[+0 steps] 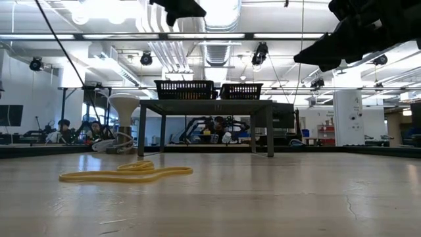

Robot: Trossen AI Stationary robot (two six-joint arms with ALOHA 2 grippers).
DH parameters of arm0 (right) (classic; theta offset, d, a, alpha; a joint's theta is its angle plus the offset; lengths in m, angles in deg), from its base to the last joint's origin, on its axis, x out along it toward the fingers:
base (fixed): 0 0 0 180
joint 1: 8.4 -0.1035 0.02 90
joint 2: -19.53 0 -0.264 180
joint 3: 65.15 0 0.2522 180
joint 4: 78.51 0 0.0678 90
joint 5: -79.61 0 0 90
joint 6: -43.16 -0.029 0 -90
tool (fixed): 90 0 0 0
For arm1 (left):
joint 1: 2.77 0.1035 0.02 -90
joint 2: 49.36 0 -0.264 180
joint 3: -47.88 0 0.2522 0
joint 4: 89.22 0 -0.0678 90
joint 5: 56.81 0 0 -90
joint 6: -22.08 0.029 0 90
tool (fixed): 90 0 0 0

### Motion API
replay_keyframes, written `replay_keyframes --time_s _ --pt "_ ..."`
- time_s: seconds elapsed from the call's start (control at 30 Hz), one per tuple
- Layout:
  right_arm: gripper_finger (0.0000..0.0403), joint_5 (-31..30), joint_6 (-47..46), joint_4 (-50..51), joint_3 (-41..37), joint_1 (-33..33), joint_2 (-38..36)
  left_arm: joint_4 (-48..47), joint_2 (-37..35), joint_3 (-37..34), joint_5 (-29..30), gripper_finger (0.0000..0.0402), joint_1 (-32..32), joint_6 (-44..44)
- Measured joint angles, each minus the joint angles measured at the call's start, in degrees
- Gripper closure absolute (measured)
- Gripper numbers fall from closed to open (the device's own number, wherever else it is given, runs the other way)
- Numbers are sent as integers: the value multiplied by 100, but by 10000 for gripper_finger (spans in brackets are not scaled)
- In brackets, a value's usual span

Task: Pick & Place Office Desk Supplies
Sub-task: Put the yellow rubber band into the top left black bin on the shelf

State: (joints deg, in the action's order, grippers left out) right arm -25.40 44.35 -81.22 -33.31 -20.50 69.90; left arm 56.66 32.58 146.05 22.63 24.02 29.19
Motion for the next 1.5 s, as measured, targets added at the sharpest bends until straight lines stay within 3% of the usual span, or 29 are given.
replay_keyframes --time_s 0.33,0.53,0.87,1.33,1.5 --pt "273 -1 394 -129 2 0 7 -347 859 712 -11 401 196 37" --pt "281 -2 -798 -385 7 0 7 -376 1256 1020 -18 401 462 150" --pt "291 -4 -854 -387 8 0 11 -106 1344 972 158 401 1003 390" --pt "291 -8 -857 -387 11 0 11 346 1385 -49 155 398 1212 270" --pt "291 -7 -1189 -387 11 0 11 99 1435 -45 -142 350 1299 184"
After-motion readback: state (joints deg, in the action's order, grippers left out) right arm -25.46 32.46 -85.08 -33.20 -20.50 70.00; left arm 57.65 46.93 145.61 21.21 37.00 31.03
